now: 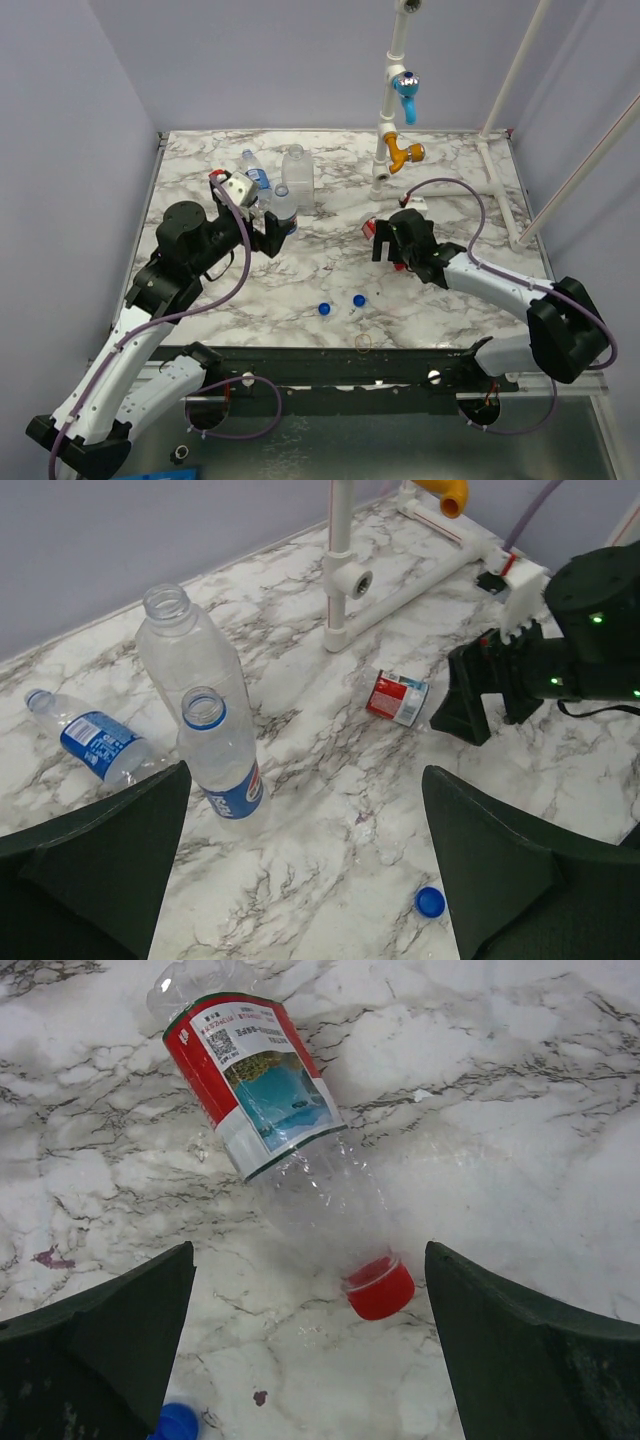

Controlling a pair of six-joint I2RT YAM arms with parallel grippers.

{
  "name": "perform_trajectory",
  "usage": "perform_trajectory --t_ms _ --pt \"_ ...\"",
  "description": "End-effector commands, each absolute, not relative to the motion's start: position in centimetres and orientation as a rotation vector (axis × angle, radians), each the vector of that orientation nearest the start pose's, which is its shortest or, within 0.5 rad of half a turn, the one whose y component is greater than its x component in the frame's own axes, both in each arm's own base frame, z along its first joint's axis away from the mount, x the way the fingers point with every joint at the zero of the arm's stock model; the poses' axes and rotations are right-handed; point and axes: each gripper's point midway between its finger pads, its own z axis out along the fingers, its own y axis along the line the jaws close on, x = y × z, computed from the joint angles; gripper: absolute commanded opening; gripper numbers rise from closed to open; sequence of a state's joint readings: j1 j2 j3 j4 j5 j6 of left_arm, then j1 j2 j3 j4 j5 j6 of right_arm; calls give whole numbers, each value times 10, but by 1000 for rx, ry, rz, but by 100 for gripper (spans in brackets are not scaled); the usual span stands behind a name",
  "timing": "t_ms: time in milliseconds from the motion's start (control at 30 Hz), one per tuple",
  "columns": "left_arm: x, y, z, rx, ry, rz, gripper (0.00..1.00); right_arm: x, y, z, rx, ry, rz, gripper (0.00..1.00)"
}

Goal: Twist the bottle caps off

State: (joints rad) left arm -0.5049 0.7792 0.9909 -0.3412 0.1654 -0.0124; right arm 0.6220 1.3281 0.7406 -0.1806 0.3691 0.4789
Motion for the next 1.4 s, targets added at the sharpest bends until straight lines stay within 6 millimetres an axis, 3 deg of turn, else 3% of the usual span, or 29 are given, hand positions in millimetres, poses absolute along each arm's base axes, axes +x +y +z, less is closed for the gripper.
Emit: perform_trajectory --t_ms 0,200,367,533,700,833,933,1133,1267,1367 --pt "222 -184 341 707 1582 -613 99 327 176 75 -33 2243 197 100" --pt "207 -191 339 797 1555 -664 99 342 175 54 -15 2240 167 100" --pt "202 -192 343 832 1539 -674 96 341 180 35 -22 2262 188 99" --pt "212 -186 349 825 1525 -592 89 333 185 26 5 2280 250 88" --pt "217 -184 349 834 1520 -559 89 327 188 42 16 2210 342 66" --pt "214 -186 340 888 1502 -551 91 327 192 69 -2 2162 388 57" --pt "215 -186 344 920 1463 -521 92 324 204 95 -61 2123 471 56" --pt "205 -193 364 1157 1203 -412 95 289 257 177 -337 2025 869 56" --pt "199 -197 372 1344 959 -264 95 266 276 239 -445 1962 1052 56" --pt "196 -198 366 1470 772 -123 97 256 281 277 -490 1901 1106 56"
